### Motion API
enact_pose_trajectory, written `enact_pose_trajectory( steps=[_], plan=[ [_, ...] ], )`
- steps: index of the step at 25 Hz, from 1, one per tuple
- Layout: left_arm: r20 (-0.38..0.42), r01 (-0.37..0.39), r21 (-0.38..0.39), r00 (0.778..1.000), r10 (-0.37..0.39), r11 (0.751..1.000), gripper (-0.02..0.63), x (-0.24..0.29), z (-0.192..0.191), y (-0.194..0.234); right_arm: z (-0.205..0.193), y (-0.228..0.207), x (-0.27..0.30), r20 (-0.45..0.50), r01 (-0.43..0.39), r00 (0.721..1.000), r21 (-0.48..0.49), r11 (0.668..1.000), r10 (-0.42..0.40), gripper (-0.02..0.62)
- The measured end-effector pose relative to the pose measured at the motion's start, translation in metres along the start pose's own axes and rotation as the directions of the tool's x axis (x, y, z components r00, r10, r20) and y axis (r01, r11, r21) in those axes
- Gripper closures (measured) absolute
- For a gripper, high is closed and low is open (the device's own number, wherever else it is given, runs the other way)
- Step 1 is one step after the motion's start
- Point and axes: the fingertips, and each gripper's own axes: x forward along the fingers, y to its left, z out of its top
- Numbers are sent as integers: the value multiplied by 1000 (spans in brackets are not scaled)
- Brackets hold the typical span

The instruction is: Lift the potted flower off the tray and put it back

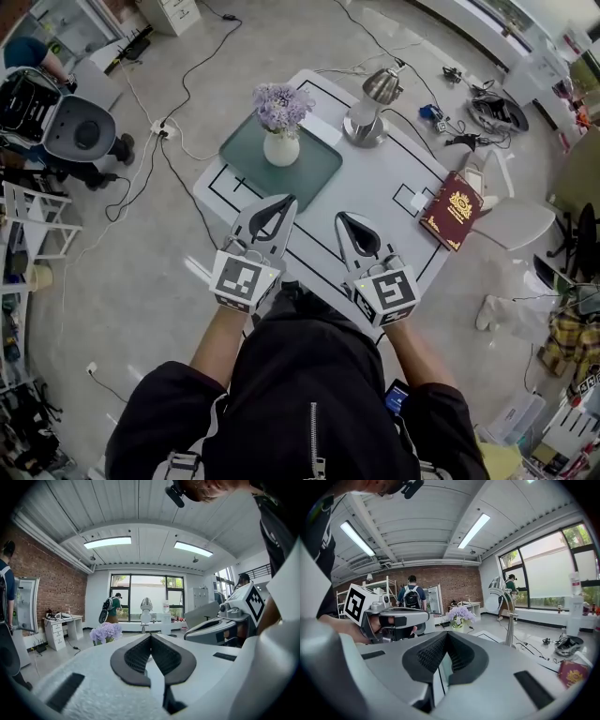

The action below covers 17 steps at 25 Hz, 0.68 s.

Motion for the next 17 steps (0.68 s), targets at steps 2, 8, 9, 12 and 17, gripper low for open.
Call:
enact_pose_trajectory(
  steps=[2,8,9,12,17],
  plan=[
    [4,5,0,1000,-5,1000,600,3,-1,-5,-1,-3,-3,4,0,1000,0,1000,0,588],
    [4,14,-6,1000,-14,1000,600,7,1,-15,2,-8,-9,11,3,1000,4,1000,-3,588],
    [4,15,-6,1000,-15,1000,601,7,1,-16,2,-9,-10,11,3,1000,4,1000,-3,588],
    [2,20,-1,1000,-20,1000,600,9,0,-19,1,-10,-11,12,0,1000,4,1000,0,588],
    [1,15,-5,1000,-14,1000,600,8,3,-19,-1,-8,-11,12,-3,1000,8,1000,3,588]
  ],
)
